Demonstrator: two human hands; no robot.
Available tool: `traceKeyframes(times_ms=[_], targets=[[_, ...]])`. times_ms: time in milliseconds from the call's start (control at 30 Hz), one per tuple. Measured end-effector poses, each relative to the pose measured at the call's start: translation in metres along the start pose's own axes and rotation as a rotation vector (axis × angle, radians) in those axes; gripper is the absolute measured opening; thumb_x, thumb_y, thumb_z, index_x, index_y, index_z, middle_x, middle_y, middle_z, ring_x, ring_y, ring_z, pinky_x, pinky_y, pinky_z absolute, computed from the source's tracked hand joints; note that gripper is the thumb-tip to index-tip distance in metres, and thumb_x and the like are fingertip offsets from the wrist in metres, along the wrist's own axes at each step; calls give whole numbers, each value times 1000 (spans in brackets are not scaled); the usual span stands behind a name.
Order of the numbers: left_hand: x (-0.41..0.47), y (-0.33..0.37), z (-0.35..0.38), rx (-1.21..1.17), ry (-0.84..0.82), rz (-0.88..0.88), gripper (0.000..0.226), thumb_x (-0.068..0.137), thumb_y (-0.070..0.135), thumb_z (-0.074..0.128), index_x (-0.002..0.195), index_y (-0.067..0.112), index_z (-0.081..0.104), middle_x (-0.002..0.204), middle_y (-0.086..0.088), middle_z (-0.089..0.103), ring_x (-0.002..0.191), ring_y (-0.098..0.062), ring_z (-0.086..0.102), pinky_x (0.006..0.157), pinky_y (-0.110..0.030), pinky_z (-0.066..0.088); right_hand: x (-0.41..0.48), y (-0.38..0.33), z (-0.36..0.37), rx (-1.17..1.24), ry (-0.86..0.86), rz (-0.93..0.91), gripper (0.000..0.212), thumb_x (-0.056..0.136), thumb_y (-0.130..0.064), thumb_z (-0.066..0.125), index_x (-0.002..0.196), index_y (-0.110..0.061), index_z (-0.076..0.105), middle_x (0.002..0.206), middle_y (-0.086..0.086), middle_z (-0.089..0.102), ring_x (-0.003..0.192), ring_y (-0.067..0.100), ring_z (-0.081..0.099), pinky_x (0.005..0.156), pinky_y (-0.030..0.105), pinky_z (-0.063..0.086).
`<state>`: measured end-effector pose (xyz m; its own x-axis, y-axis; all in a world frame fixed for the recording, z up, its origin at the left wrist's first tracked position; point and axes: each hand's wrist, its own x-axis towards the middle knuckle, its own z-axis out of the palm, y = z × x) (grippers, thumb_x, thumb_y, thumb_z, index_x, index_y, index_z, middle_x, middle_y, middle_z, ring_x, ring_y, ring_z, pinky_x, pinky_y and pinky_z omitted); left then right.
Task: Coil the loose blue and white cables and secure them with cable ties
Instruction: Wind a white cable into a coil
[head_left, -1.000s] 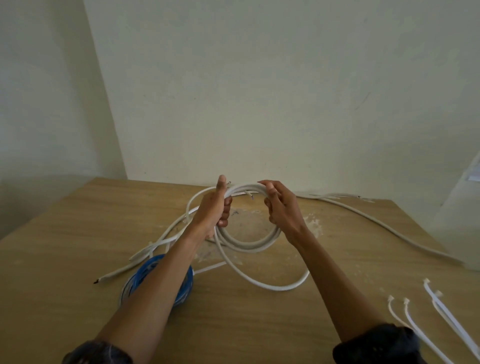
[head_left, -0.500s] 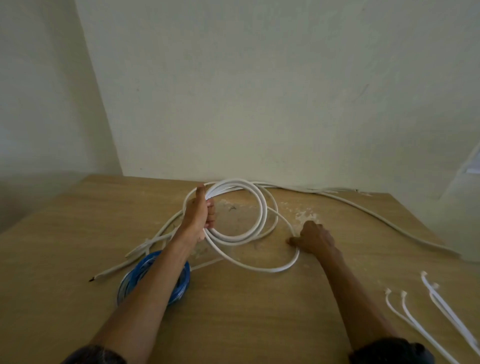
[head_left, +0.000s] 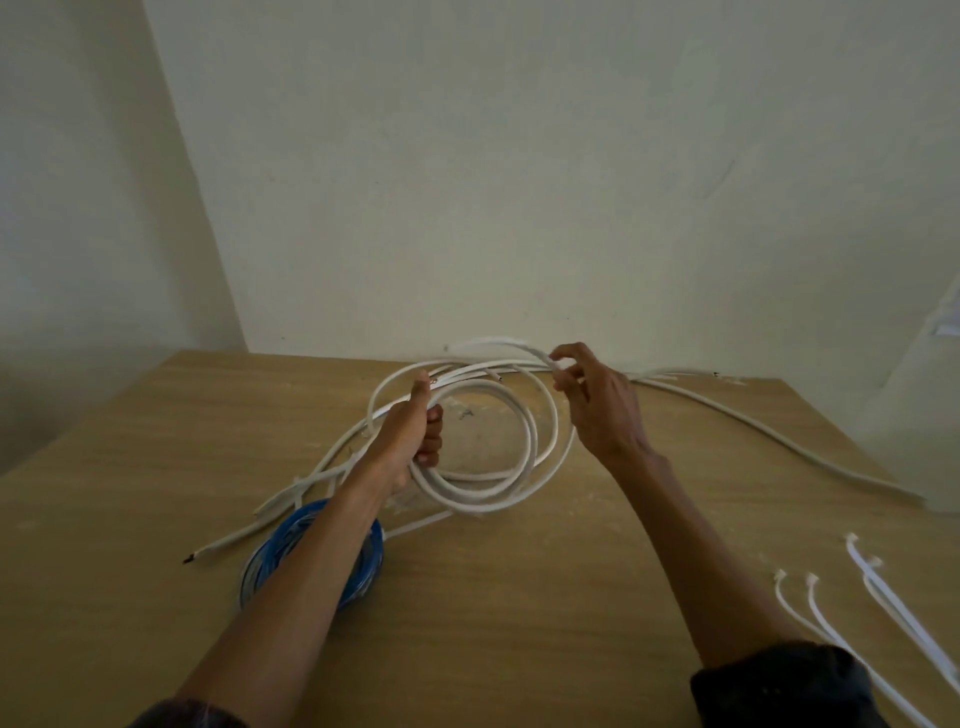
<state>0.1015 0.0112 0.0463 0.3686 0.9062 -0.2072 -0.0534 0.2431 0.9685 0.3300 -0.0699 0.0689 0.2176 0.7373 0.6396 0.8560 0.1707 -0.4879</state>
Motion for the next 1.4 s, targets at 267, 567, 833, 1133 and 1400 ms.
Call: traceKeyframes(times_ms=[267,567,833,1133,1400], targets=[[-5,6,0,-97,-276,-78,68,80,86,46,60,21,35,53,5,22,42,-9,18,36,-22,19,-2,-6,19,-73,-80,-296,20,100,-13,59,117,-18,66,100,4,67,86,20,51,72,37,47],[-13,10,15,36,-335,25,48,97,61,48,72,21,40,58,3,27,48,-10,19,43,-22,19,-5,-5,31,102,20,-213,26,101,-23,50,114,-18,72,99,3,63,89,15,53,75,22,40],[-11,8,22,-269,-369,29,45,104,49,43,69,20,42,48,8,24,40,-5,18,38,-20,15,-11,-5,29,405,-30,83,32,108,-29,47,137,-25,58,98,1,69,78,14,70,55,31,60],[-12,14,20,-26,-375,-91,46,103,47,36,64,23,35,52,5,26,41,-8,21,38,-21,20,-3,1,21,213,22,-181,28,102,-9,54,125,-18,68,108,-3,73,93,10,69,78,24,55],[-15,15,29,47,-226,-58,61,97,70,38,62,20,42,50,7,23,39,-7,17,35,-20,17,-5,-3,12,190,-139,-203,29,108,-19,48,131,-23,64,78,-21,61,57,7,63,55,20,50]])
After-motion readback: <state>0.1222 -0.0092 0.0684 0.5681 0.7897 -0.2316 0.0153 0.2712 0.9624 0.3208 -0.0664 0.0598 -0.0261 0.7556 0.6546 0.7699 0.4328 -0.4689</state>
